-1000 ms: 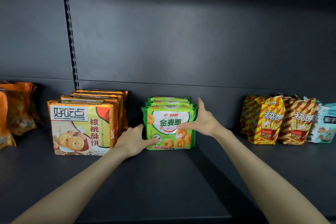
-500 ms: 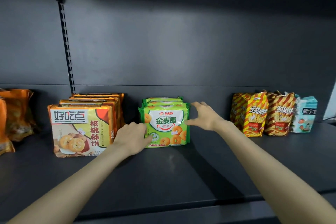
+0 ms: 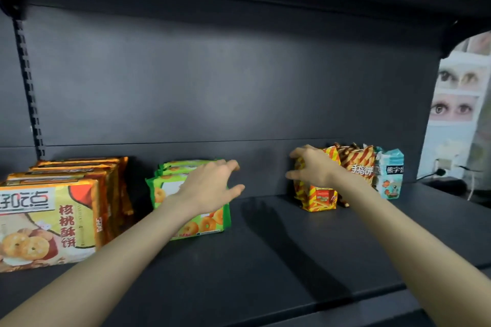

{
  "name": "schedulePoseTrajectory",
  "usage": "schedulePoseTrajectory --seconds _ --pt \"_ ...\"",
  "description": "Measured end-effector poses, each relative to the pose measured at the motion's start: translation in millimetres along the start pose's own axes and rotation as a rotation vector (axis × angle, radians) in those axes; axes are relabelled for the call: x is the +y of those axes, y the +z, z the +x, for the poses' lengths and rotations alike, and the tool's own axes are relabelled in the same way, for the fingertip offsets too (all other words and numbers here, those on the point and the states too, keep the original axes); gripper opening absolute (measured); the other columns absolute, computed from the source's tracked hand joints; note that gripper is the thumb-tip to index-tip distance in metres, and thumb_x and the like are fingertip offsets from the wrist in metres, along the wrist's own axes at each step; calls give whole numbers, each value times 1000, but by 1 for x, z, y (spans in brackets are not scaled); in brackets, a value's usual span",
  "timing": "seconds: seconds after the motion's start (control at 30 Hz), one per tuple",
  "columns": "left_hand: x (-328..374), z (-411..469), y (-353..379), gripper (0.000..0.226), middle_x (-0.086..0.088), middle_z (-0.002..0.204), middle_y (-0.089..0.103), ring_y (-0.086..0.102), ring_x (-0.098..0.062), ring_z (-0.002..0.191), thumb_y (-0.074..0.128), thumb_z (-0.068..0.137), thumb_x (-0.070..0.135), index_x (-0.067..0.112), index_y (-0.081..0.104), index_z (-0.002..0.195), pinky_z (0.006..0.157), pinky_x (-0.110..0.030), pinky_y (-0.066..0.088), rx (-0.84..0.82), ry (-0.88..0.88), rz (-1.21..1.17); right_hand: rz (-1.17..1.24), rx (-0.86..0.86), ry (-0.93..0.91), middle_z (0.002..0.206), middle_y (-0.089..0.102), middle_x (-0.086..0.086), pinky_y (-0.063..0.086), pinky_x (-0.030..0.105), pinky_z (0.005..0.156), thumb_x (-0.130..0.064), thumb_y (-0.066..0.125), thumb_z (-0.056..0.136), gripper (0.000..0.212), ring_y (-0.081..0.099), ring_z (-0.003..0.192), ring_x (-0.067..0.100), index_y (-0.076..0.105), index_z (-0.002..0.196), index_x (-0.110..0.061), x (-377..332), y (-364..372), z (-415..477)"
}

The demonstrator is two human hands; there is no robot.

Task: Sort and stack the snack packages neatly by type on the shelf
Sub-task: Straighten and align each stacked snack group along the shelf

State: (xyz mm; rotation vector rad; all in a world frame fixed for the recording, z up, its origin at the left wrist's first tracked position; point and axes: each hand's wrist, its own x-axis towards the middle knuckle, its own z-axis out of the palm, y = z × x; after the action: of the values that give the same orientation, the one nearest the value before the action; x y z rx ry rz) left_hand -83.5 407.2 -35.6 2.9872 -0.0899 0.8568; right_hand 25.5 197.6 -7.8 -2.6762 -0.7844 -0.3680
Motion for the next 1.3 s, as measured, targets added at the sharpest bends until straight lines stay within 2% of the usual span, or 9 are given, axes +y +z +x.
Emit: schedulePoseTrajectory --seconds 0.17,0.4,0.57,0.67,0.8,1.0,1.2,1.3 --pt "47 30 34 51 -1 133 54 52 -23 121 54 88 48 22 45 131 95 -34 45 -22 -24 -86 -30 31 -18 141 43 12 34 30 101 -33 65 87 59 40 130 28 45 137 -9 59 -19 -1" --pt "105 70 74 61 -1 138 49 49 -23 125 56 86 51 24 38 136 99 -40 43 -83 -113 -169 -11 67 -44 138 47 10 39 31 94 -35 66 86 56 45 124 27 48 134 -12 140 -33 13" --pt "134 81 99 69 -2 142 44 44 -21 130 60 84 51 22 32 141 103 -39 40 -102 -206 -259 4 49 -97 137 48 9 38 31 95 -39 68 83 59 45 125 25 49 133 -14 177 -33 23" --pt "147 87 112 79 -3 148 37 39 -21 134 62 82 51 20 26 145 107 -39 37 -118 -267 -313 34 20 -129 138 47 8 36 34 101 -40 69 81 63 41 128 26 47 135 -15 192 -29 31" --pt "156 100 122 89 -5 151 33 38 -23 135 67 79 51 18 20 147 106 -39 38 -146 -333 -366 23 40 -172 143 44 6 29 41 108 -46 71 78 71 34 134 28 44 138 -19 203 -24 44" --pt "155 121 136 99 -7 151 33 38 -24 135 75 73 46 17 17 147 108 -43 38 -173 -395 -531 -21 7 -225 149 36 4 9 46 117 -50 71 75 79 23 141 26 37 141 -22 208 -20 62" --pt "149 137 155 105 -4 151 30 34 -20 137 78 73 37 18 8 149 105 -33 35 -211 -422 -733 -8 -15 -256 154 29 4 2 47 116 -51 75 70 95 15 145 24 28 146 -20 211 -17 85" --pt "143 147 161 107 0 149 33 36 -16 133 79 72 31 17 7 149 99 -28 36 -232 -420 -822 -37 -79 -264 154 28 3 -2 48 116 -54 75 68 99 11 146 23 26 147 -21 211 -19 96"
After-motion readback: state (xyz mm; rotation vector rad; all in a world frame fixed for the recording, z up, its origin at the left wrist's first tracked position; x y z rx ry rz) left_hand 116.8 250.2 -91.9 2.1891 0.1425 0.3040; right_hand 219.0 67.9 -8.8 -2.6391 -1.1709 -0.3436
